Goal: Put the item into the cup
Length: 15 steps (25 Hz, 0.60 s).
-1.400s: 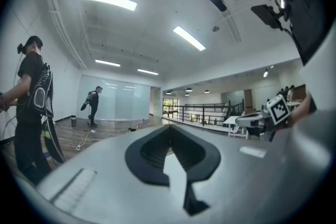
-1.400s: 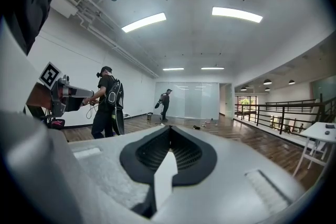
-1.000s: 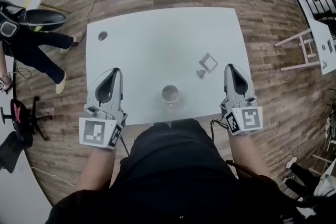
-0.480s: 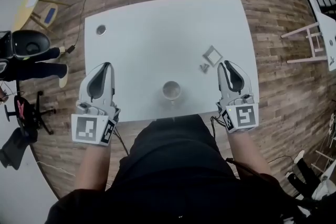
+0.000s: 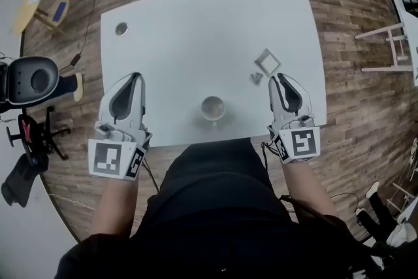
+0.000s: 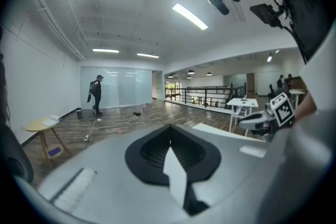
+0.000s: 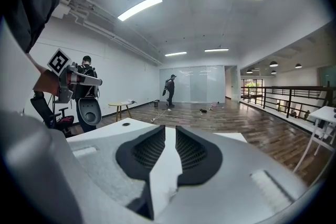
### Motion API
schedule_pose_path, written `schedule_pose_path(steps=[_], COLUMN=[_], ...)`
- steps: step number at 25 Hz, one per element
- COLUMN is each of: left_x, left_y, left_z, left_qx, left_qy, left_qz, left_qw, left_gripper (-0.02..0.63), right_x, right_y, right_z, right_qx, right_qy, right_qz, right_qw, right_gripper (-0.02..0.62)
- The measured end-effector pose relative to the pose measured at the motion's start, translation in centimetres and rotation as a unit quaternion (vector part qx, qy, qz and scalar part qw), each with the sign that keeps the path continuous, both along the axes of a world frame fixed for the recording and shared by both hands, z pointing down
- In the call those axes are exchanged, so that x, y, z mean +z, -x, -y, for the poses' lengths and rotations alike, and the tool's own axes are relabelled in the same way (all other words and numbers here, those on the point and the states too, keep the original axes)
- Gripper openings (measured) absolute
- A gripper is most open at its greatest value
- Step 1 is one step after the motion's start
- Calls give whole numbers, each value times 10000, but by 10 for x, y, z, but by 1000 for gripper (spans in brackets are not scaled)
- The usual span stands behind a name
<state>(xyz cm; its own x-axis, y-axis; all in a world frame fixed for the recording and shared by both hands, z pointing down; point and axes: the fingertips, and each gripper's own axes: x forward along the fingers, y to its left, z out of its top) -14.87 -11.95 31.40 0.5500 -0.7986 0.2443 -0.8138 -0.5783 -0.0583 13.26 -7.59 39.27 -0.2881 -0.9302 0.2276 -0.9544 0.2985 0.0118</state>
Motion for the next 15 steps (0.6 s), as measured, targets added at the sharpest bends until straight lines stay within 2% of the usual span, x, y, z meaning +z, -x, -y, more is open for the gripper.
schedule_pose_path(steps=[9,15], left_x=[13,17], left_y=[-10,-13], left_z=[2,5], left_qx=[32,17], left_qy=[185,268], left_qz=[-26,-12], left_qw=[9998,9996], left_gripper=[-2,-2], right_x=[20,39], right_y=[2,4], right_z=[0,-1], right_qx=[-129,-217], right_qy=[268,593], right_qz=[-14,42], right_qw=[9996,9980], right_gripper=[67,95])
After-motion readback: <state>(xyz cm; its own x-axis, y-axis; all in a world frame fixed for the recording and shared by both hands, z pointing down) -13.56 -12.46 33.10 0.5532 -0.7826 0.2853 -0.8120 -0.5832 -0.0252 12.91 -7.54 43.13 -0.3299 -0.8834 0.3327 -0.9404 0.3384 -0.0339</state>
